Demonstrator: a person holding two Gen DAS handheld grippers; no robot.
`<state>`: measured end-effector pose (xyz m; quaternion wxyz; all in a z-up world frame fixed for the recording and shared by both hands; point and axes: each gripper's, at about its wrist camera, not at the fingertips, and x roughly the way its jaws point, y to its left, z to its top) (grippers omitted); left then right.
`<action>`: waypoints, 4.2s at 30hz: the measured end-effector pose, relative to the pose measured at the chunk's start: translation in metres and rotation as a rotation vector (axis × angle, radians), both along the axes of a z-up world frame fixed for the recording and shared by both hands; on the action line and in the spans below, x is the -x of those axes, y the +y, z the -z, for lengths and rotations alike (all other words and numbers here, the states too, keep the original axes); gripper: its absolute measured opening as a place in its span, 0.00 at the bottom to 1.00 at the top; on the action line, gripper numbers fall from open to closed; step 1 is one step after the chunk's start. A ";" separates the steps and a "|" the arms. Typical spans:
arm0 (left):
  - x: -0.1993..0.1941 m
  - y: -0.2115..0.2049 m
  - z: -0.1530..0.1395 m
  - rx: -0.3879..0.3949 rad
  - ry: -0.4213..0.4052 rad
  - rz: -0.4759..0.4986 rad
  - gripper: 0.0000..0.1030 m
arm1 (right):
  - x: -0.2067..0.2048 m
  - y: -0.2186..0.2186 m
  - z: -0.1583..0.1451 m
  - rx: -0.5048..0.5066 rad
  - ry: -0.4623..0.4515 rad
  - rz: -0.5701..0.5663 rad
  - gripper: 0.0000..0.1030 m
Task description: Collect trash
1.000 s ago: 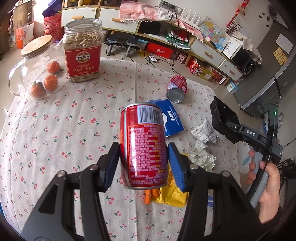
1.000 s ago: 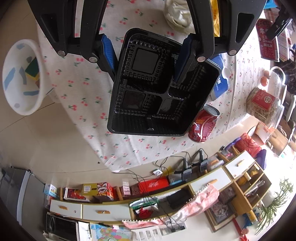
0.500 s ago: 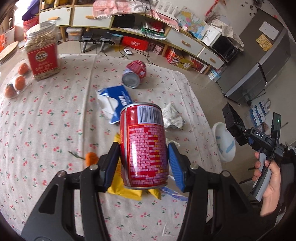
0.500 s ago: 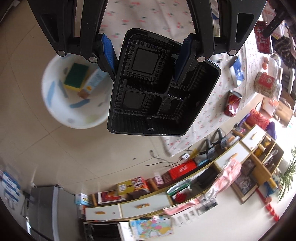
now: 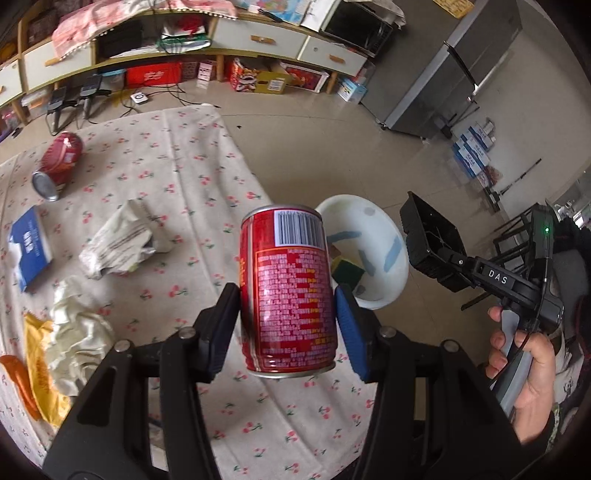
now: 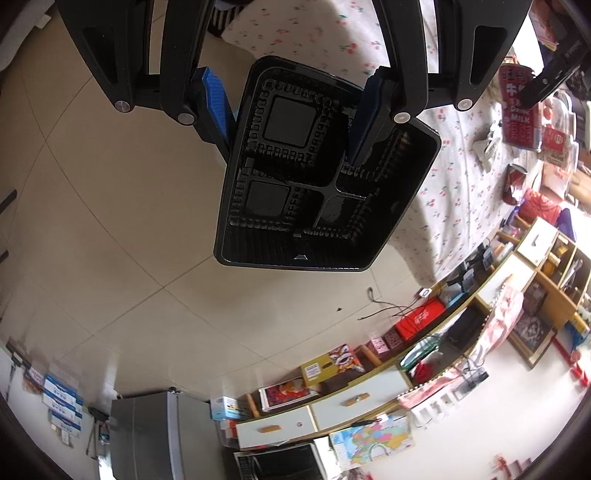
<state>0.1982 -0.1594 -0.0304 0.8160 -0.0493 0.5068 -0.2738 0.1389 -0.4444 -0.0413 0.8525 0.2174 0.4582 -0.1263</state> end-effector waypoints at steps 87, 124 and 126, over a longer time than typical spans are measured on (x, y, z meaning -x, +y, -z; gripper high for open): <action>0.042 0.216 0.029 -0.168 0.043 -0.275 0.86 | -0.017 0.101 0.002 0.112 0.072 -0.179 0.82; 0.042 0.258 0.077 -0.165 0.114 -0.322 0.29 | -0.002 0.173 0.025 0.166 0.142 -0.358 0.82; 0.044 0.262 0.075 -0.174 0.104 -0.328 0.18 | -0.003 0.175 0.026 0.169 0.147 -0.363 0.82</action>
